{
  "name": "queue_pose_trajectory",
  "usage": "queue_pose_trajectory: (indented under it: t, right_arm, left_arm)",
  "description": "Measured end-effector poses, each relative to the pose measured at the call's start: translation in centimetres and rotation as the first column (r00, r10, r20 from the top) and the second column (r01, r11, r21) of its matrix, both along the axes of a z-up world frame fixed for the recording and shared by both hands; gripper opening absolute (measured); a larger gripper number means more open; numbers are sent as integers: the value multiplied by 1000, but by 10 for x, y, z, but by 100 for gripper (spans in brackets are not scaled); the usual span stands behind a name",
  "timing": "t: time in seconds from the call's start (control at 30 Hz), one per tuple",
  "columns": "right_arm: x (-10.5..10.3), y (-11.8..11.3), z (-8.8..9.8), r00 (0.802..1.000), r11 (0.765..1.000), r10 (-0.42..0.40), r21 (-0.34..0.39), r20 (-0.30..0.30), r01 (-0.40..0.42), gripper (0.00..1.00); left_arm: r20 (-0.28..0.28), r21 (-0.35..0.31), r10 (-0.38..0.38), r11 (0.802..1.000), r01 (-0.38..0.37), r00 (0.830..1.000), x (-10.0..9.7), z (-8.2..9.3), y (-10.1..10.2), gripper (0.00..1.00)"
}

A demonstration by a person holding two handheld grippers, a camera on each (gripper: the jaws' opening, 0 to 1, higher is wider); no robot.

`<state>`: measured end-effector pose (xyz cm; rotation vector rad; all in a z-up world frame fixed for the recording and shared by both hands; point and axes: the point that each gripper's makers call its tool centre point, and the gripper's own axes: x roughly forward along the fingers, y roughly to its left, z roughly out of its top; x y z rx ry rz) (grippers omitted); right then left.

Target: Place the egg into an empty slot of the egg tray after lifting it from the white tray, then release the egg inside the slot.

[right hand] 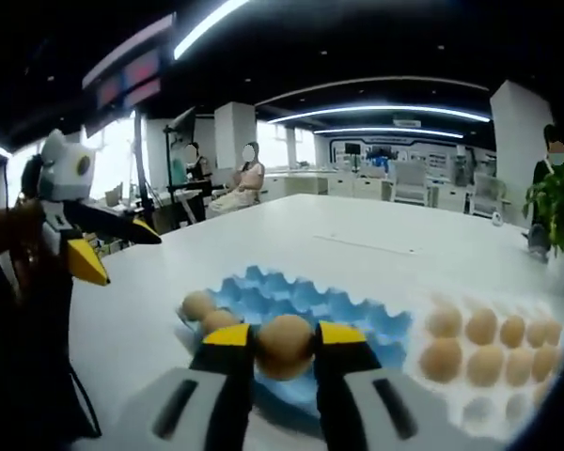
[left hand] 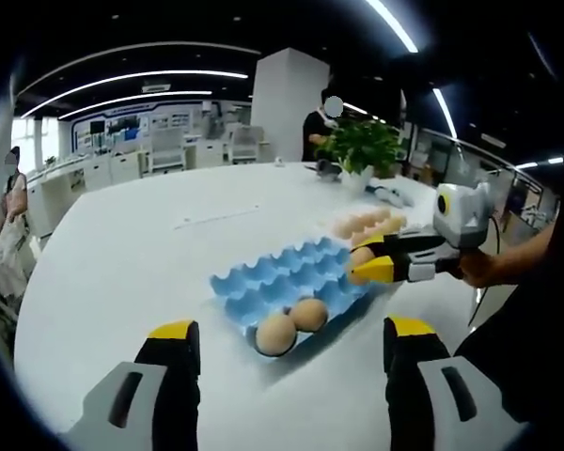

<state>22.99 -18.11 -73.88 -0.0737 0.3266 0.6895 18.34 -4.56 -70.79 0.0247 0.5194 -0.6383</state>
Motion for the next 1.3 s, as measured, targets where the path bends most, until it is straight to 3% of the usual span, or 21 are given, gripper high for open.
queue_pose_trajectory:
  t: [0.63,1.3]
  right_arm:
    - [1,24,-11,997,997,71,-25,0,-71,24]
    - [5,29,-24,995,994,98,-44,-5,-98,25]
  left_arm:
    - [-9,0,7,1000,-7,1000,-2,-2,1,80]
    - [-13,1,6,1000,-6,1000,0,-2,2,79]
